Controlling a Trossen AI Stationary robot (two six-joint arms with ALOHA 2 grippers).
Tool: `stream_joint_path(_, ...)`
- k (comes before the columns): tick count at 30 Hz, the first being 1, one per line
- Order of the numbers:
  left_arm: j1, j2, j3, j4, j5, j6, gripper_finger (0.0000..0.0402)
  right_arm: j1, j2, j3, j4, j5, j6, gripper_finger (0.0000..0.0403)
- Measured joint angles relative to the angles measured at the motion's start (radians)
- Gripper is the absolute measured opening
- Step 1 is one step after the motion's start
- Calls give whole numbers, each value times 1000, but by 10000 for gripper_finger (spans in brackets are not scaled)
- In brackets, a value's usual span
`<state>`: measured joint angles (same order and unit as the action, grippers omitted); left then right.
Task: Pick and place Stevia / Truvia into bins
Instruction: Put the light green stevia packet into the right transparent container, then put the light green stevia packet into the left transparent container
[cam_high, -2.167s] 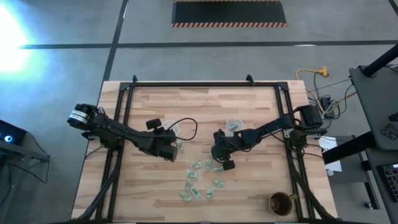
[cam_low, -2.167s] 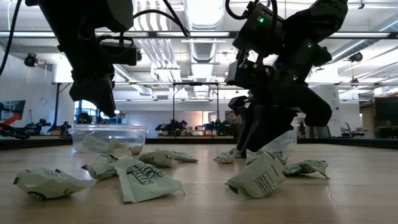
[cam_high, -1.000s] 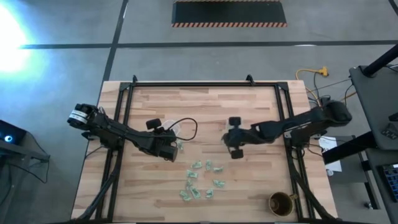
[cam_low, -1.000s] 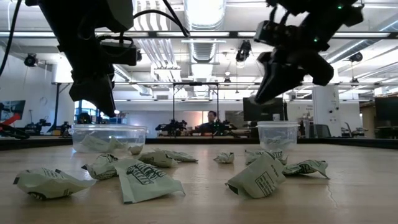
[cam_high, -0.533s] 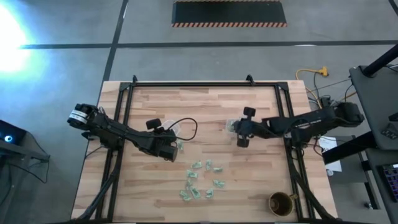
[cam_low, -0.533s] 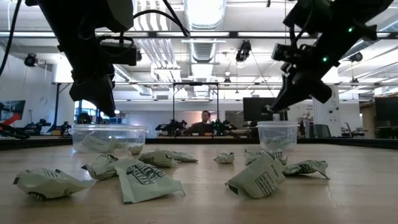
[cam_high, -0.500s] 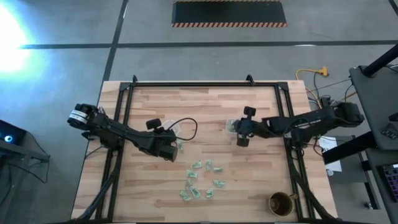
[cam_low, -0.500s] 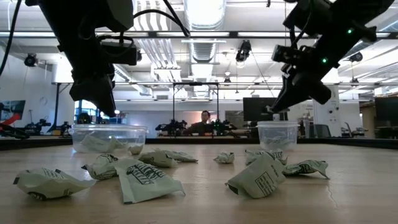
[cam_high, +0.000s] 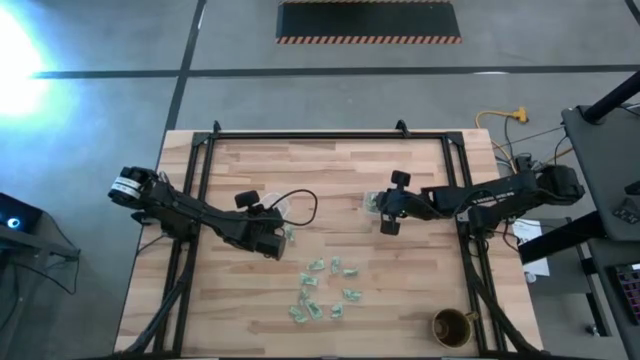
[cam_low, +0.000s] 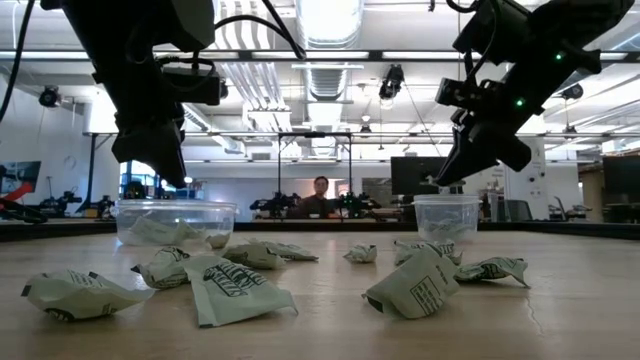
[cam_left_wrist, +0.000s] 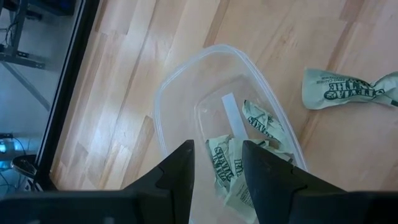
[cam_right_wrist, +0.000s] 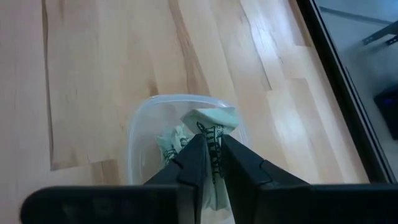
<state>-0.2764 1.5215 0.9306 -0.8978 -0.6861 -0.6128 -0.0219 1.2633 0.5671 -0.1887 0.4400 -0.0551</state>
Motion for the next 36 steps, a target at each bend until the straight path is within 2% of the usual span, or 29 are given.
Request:
stream_joint_path(9, 0, 0, 0, 0, 0, 0, 118, -5, 0, -2, 0, 5, -14, 114)
stream_joint_path(14, 0, 0, 0, 0, 0, 0, 118, -5, -6, -1, -1, 5, -34, 135)
stream_joint_path(26, -3, 0, 26, 28, 2, 39, 118, 30, -138, 12, -44, 5, -33, 117)
stream_joint_path(36, -49, 0, 31, 320, 127, 351, 118, 137, -223, -1, -51, 4, -34, 100)
